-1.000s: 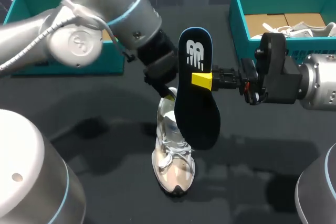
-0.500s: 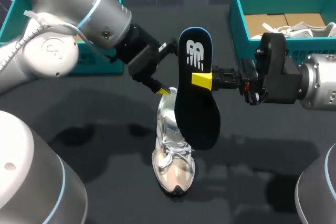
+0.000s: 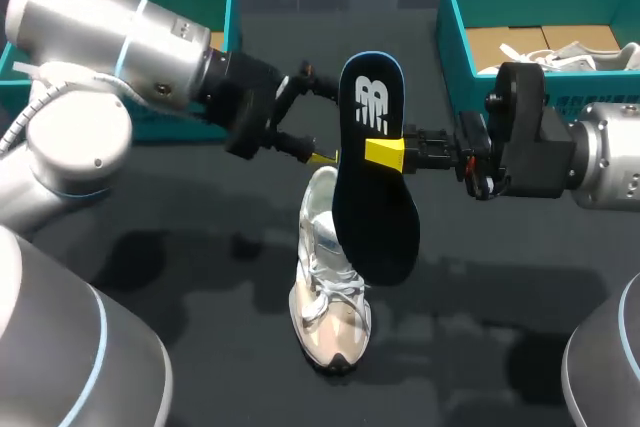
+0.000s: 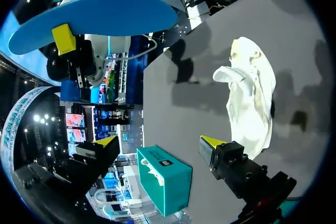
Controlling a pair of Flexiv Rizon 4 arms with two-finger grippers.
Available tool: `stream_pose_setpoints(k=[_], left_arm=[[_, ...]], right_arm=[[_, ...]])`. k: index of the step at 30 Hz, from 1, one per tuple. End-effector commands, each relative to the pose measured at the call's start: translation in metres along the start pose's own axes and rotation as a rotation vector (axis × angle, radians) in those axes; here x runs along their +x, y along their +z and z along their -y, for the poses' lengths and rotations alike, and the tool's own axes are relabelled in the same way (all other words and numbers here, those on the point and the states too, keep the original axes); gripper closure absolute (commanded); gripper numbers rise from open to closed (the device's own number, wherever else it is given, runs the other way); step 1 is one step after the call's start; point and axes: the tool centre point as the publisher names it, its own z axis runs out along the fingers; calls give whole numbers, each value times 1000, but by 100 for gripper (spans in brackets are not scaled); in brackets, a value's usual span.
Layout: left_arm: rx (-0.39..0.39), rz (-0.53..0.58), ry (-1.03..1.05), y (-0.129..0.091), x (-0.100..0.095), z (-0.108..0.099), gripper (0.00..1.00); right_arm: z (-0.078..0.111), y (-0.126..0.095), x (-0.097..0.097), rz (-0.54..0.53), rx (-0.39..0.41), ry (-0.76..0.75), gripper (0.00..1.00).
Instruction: Take the shoe out of the shoebox, open the shoe tongue, remove and reinsert the insole, then place the shoe into the shoebox
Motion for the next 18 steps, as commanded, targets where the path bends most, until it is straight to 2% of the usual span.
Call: stream_pose_setpoints(k=[1, 9, 10, 14, 18], left_arm=[[-9, 159, 10, -2, 4, 6, 0], [-9, 159, 10, -2, 4, 6, 0], [14, 164, 18, -1, 6, 8, 0], [-8, 238, 41, -6, -1, 11, 0], [-48, 274, 48, -16, -7, 7, 0]], right_arm=[[-1, 3, 2, 7, 0, 1, 100], [-1, 3, 2, 7, 0, 1, 100], [-1, 3, 2, 7, 0, 1, 100], [-1, 3, 2, 7, 0, 1, 100], [-7, -6, -14, -1, -18, 99, 100]])
